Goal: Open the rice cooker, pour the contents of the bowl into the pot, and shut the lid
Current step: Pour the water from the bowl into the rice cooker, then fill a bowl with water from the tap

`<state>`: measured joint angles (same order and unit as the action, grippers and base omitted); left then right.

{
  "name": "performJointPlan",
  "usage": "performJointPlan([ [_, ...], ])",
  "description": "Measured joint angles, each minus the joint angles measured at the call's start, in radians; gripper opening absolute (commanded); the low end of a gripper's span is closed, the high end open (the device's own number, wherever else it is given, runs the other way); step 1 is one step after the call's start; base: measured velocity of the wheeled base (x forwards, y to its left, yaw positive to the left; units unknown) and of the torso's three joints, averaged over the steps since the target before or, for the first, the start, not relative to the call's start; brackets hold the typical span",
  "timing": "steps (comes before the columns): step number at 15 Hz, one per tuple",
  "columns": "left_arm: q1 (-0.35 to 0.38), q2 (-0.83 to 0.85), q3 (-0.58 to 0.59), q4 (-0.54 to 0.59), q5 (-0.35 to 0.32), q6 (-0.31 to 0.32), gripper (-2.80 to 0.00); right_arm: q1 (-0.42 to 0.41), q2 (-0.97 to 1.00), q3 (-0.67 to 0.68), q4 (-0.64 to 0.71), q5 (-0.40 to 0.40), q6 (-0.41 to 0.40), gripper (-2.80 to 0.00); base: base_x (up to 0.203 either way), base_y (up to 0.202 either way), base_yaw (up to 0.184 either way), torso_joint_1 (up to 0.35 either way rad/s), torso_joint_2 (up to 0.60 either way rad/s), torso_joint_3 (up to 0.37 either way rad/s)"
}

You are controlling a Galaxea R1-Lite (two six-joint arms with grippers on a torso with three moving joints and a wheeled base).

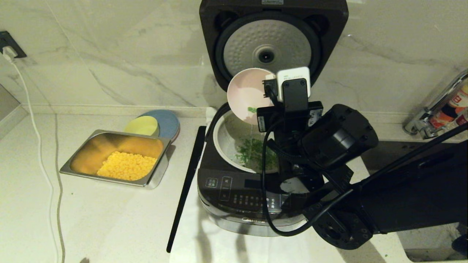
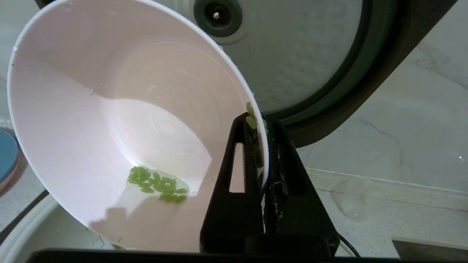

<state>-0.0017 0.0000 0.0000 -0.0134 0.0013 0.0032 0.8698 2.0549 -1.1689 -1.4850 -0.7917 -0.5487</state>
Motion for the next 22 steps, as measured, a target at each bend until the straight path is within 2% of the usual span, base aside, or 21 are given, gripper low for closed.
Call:
performJointPlan([
  [2, 0.000, 0.000, 0.000, 0.000, 0.000, 0.000, -2.80, -0.001, -0.018, -0.008, 0.045, -0.006, -0.003, -2.80, 0.000, 0.000, 0.000, 0.000, 0.00, 0.000],
  [5, 0.000, 0.000, 0.000, 0.000, 0.000, 0.000, -2.80, -0.001, -0.078, -0.030, 0.196, -0.037, 0.029, -2.80, 0.000, 0.000, 0.000, 0.000, 0.00, 0.000],
  [8, 0.000, 0.000, 0.000, 0.000, 0.000, 0.000, -2.80, -0.001, -0.152, -0.059, 0.445, -0.058, 0.136, -2.80, 0.000, 0.000, 0.000, 0.000, 0.00, 0.000],
  [10, 0.000, 0.000, 0.000, 0.000, 0.000, 0.000, -2.80, -0.002, -0.213, -0.102, 0.677, -0.058, 0.251, -2.80, 0.000, 0.000, 0.000, 0.000, 0.00, 0.000],
  [12, 0.000, 0.000, 0.000, 0.000, 0.000, 0.000, -2.80, -0.006, -0.279, -0.170, 0.971, -0.037, 0.393, -2.80, 0.000, 0.000, 0.000, 0.000, 0.00, 0.000],
  [14, 0.000, 0.000, 0.000, 0.000, 0.000, 0.000, -2.80, -0.009, -0.342, -0.260, 1.293, 0.001, 0.573, -2.80, 0.000, 0.000, 0.000, 0.000, 0.00, 0.000],
  [16, 0.000, 0.000, 0.000, 0.000, 0.000, 0.000, -2.80, -0.018, -0.414, -0.353, 1.635, 0.073, 0.778, -2.80, 0.000, 0.000, 0.000, 0.000, 0.00, 0.000],
  [18, 0.000, 0.000, 0.000, 0.000, 0.000, 0.000, -2.80, -0.028, -0.502, -0.402, 1.940, 0.170, 0.943, -2.80, 0.000, 0.000, 0.000, 0.000, 0.00, 0.000],
  [20, 0.000, 0.000, 0.000, 0.000, 0.000, 0.000, -2.80, -0.044, -0.588, -0.411, 2.179, 0.239, 1.065, -2.80, 0.000, 0.000, 0.000, 0.000, 0.00, 0.000],
  [22, 0.000, 0.000, 0.000, 0.000, 0.000, 0.000, -2.80, -0.118, -0.679, -0.389, 2.341, 0.316, 1.144, -2.80, 0.000, 0.000, 0.000, 0.000, 0.00, 0.000],
])
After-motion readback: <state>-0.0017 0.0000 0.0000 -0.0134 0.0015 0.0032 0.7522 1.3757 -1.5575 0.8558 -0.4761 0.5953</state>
